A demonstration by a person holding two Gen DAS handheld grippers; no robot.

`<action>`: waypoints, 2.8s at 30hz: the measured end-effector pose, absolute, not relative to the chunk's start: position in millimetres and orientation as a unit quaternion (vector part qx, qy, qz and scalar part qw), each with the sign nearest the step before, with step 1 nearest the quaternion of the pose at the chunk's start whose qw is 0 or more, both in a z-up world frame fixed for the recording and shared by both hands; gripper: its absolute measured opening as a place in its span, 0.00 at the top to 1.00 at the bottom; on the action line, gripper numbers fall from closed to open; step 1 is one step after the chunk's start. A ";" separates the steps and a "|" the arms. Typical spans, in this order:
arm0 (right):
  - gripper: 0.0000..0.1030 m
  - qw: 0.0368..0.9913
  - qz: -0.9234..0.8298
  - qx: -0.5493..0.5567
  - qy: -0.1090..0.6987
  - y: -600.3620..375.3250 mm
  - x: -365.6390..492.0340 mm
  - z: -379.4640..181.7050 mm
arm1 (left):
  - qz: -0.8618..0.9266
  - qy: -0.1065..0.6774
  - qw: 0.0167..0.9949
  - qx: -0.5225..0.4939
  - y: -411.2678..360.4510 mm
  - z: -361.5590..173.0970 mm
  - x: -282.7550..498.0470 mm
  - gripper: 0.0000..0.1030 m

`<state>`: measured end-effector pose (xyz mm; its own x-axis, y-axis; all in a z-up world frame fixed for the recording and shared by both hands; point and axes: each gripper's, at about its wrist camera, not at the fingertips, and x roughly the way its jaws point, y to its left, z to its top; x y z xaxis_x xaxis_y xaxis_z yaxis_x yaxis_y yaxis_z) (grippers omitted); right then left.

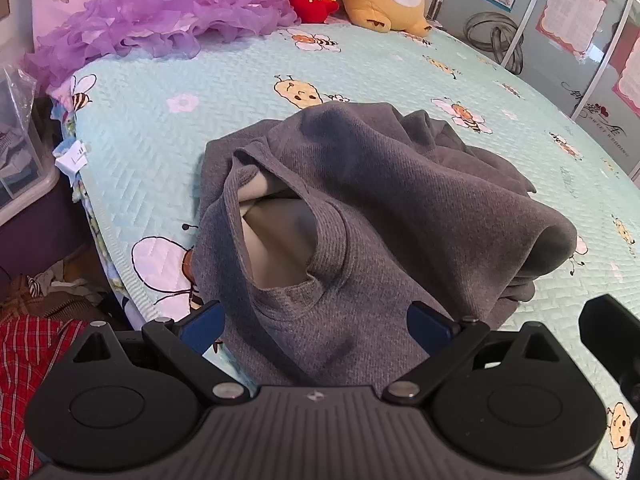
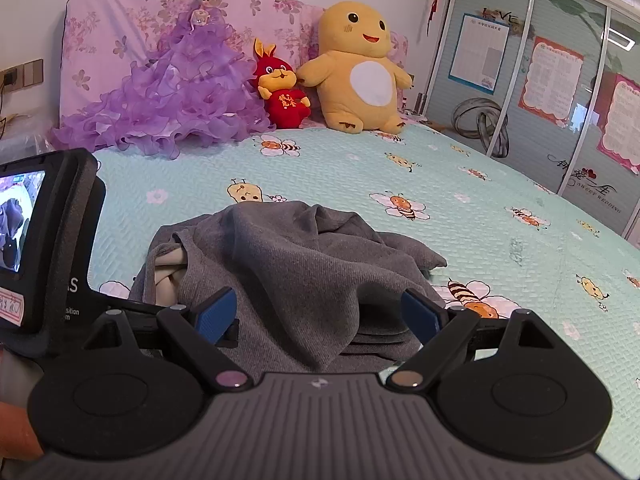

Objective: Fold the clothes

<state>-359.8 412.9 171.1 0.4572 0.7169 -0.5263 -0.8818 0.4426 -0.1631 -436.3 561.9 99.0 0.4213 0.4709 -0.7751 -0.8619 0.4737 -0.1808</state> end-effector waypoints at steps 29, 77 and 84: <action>0.14 0.824 0.473 -0.179 0.256 441.5 -296.3 123.3 | 0.373 0.185 0.764 -0.493 634.1 63.2 -498.0 0.03; 0.97 0.889 0.445 0.028 0.105 233.1 -229.7 292.2 | 0.081 0.096 0.947 -0.295 483.3 273.3 -379.2 0.97; 0.97 0.926 0.371 0.037 0.051 142.3 -218.7 350.0 | -0.008 0.062 0.972 -0.227 408.0 338.2 -334.4 1.00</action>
<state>-218.7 142.3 350.0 0.7189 0.6919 -0.0665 -0.6843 0.7213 0.1070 -334.4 408.0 338.2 0.9921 -0.0431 -0.1178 -0.0136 0.8966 -0.4426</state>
